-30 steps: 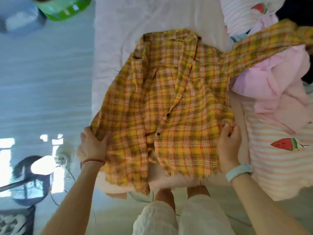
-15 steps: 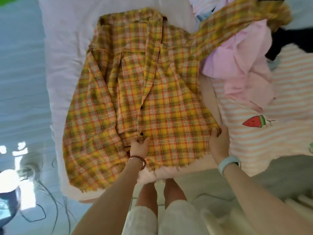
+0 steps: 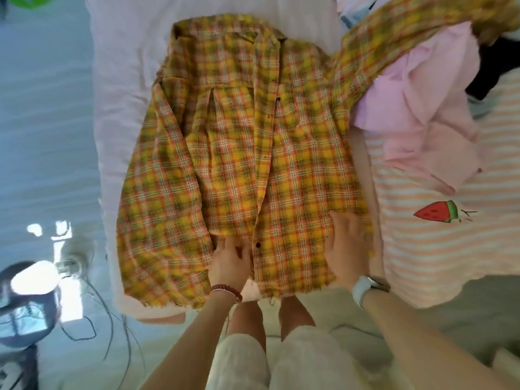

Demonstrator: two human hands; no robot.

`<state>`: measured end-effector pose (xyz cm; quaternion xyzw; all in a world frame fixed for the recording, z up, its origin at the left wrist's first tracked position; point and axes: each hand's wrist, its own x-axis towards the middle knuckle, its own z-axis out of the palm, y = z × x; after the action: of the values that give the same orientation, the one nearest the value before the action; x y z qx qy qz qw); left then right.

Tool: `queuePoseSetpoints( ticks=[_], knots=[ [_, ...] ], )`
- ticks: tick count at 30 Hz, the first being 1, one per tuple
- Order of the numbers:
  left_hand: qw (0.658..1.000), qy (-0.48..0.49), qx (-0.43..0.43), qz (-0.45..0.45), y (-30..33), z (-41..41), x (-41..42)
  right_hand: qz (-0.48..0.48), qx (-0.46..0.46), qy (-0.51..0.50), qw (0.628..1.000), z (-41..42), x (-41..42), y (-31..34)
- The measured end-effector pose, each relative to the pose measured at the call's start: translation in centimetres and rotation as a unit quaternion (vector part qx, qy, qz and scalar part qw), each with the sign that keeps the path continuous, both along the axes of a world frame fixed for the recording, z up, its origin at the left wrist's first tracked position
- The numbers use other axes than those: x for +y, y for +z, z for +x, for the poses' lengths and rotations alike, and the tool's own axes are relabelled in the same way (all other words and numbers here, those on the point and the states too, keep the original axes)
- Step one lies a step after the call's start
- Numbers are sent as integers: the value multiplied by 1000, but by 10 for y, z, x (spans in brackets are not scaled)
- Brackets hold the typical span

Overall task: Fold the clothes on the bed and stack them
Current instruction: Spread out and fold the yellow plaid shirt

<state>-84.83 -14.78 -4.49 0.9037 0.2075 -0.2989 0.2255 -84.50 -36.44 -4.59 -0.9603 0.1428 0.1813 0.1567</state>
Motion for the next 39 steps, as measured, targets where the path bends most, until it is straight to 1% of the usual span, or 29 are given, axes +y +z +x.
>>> queuePoseSetpoints(
  ticks=[2, 3, 5, 7, 8, 10, 13, 15, 17, 18, 19, 20, 22, 23, 24, 25, 26, 27, 28, 29, 30, 31, 32, 33, 34, 35, 36, 37, 39],
  knots=[
    [995, 35, -85, 42, 9, 6, 21, 73, 20, 117, 990, 12, 37, 0],
    [992, 56, -94, 68, 11, 10, 33, 109, 30, 153, 982, 19, 55, 0],
    [988, 97, -70, 93, 11, 22, 58, 164, 39, 187, 968, 35, 89, 0],
    [988, 105, -72, 93, 8, 38, 82, 211, 24, 171, 962, 57, 118, 3],
    [987, 100, -84, 90, 6, 49, 91, 238, 19, 145, 960, 69, 129, 5],
    [985, 108, -114, 75, 0, 85, 117, 288, 42, 86, 953, 97, 157, 5],
    [979, 101, -175, 18, -13, 163, 159, 336, 90, 13, 937, 138, 198, -4],
    [976, 93, -193, -38, -15, 210, 176, 331, 62, -31, 941, 162, 222, -14],
    [977, 87, -175, -86, -17, 251, 183, 298, 3, -63, 953, 186, 240, -24],
    [979, 80, -157, -105, -16, 270, 183, 293, -10, -65, 954, 196, 247, -27],
    [977, 90, -138, -138, -19, 288, 183, 299, 3, -57, 953, 204, 254, -31],
    [967, 134, -105, -188, -20, 303, 182, 305, 35, -40, 951, 209, 261, -35],
    [924, 243, -30, -294, -22, 327, 181, 307, 98, -7, 946, 209, 270, -36],
    [901, 281, -22, -329, -22, 335, 179, 314, 102, -4, 944, 207, 272, -35],
    [886, 307, -53, -343, -19, 342, 175, 323, 84, -10, 943, 206, 271, -33],
    [876, 323, -116, -340, -17, 351, 172, 331, 44, -20, 942, 204, 270, -28],
    [870, 318, -213, -311, -13, 359, 168, 333, -14, -28, 943, 203, 266, -19],
    [861, 286, -317, -276, -4, 364, 160, 331, -79, -37, 940, 201, 261, -10],
    [845, 236, -402, -263, 8, 365, 149, 331, -143, -50, 931, 200, 255, 1],
    [835, 171, -452, -262, 19, 362, 138, 322, -197, -71, 923, 198, 247, 9],
    [849, 91, -458, -248, 19, 363, 129, 301, -233, -94, 920, 197, 238, 14],
    [881, -3, -427, -206, 18, 362, 120, 268, -241, -118, 925, 197, 227, 12],
    [922, -103, -340, -152, 11, 362, 113, 233, -209, -141, 939, 197, 215, 7],
    [949, -185, -236, -99, -1, 363, 111, 203, -136, -155, 957, 196, 204, 0],
    [958, -218, -173, -63, -10, 365, 113, 187, -43, -159, 968, 194, 194, -7],
    [965, -208, -156, -41, -13, 369, 115, 185, 32, -156, 970, 190, 187, -13],
    [965, -178, -189, -24, -13, 374, 116, 193, 72, -152, 967, 187, 183, -17],
    [957, -162, -241, -1, -12, 379, 115, 205, 84, -153, 963, 186, 181, -18],
    [934, -185, -305, 19, -10, 389, 113, 220, 69, -150, 961, 189, 183, -17]
  ],
)
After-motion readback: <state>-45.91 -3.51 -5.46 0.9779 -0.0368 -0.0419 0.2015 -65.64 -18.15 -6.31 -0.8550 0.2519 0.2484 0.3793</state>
